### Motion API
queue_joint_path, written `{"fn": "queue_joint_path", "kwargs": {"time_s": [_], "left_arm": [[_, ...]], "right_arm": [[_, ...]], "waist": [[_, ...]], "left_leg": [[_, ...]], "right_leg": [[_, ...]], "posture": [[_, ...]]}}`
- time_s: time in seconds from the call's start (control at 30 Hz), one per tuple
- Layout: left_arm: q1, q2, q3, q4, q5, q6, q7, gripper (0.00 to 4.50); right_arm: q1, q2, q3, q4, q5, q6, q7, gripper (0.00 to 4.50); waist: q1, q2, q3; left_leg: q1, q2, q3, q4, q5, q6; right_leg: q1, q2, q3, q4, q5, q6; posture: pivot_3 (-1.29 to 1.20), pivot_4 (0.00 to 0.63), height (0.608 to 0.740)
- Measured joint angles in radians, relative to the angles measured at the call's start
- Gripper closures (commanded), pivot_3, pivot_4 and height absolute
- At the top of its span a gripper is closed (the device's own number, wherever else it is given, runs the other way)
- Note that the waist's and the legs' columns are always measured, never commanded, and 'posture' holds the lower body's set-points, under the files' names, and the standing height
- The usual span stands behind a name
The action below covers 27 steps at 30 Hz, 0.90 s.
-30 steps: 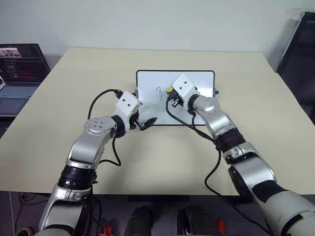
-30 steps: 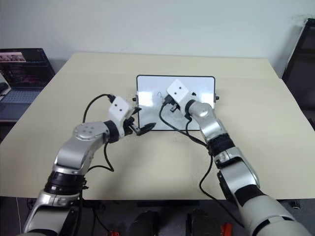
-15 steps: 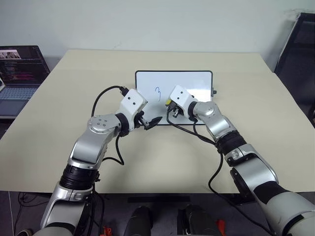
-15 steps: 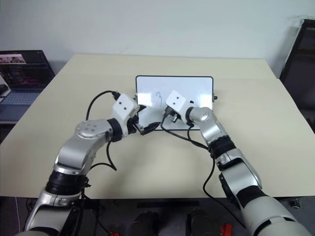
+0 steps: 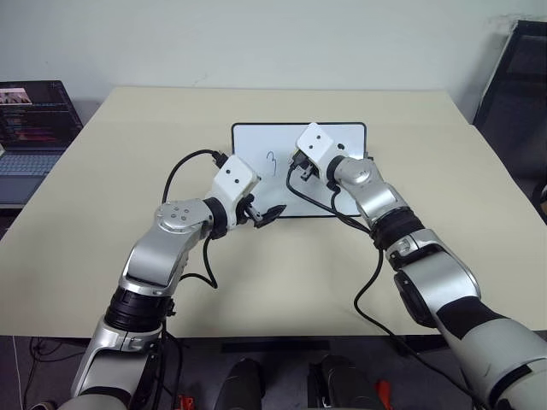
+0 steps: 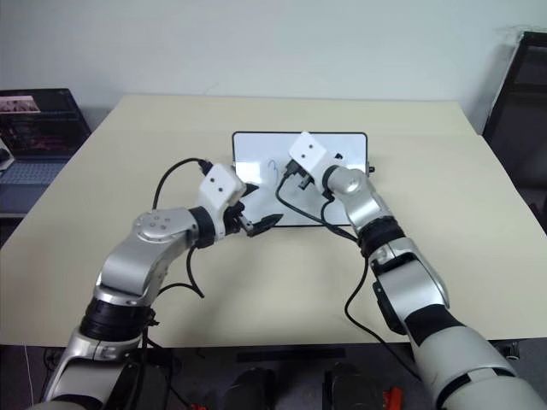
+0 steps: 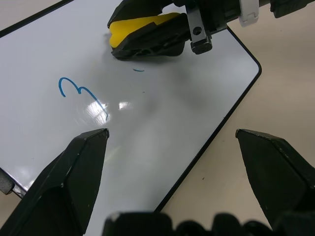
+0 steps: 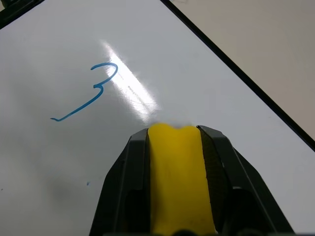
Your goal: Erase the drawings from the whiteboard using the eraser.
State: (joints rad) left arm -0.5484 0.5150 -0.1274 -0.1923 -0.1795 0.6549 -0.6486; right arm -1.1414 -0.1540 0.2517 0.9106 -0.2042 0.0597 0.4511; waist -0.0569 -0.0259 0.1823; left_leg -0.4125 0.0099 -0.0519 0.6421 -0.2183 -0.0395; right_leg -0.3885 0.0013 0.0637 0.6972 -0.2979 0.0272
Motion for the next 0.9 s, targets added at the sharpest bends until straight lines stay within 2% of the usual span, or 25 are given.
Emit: {"fn": "queue_joint_path", "kwargs": {"time_s": [0.53, 0.67, 0.9], "left_arm": [[0.012, -0.007, -0.004, 0.006, 0.0, -0.01, -0.017, 0.0], [0.014, -0.01, -0.004, 0.006, 0.001, -0.011, -0.017, 0.0], [0.015, -0.015, -0.008, 0.006, 0.001, -0.011, -0.017, 0.0]], "right_arm": [[0.163, -0.034, 0.016, -0.248, -0.003, 0.15, 0.149, 3.41], [0.16, -0.025, 0.016, -0.239, -0.01, 0.141, 0.101, 3.41], [0.072, -0.015, 0.006, -0.126, -0.012, 0.078, -0.003, 3.41]], "waist": [[0.0, 0.0, 0.0], [0.0, 0.0, 0.0], [0.0, 0.0, 0.0]], "left_leg": [[0.002, 0.0, 0.0, 0.001, 0.0, 0.0], [0.002, 0.0, 0.0, 0.001, 0.0, 0.0], [0.003, 0.0, 0.001, 0.001, 0.0, 0.0]], "right_leg": [[0.002, 0.0, 0.0, 0.0, 0.0, 0.0], [0.002, 0.0, 0.0, 0.001, 0.0, 0.0], [0.002, 0.0, 0.001, 0.0, 0.0, 0.0]], "posture": [[0.0, 0.15, 0.74], [0.0, 0.15, 0.74], [0.0, 0.15, 0.74]]}}
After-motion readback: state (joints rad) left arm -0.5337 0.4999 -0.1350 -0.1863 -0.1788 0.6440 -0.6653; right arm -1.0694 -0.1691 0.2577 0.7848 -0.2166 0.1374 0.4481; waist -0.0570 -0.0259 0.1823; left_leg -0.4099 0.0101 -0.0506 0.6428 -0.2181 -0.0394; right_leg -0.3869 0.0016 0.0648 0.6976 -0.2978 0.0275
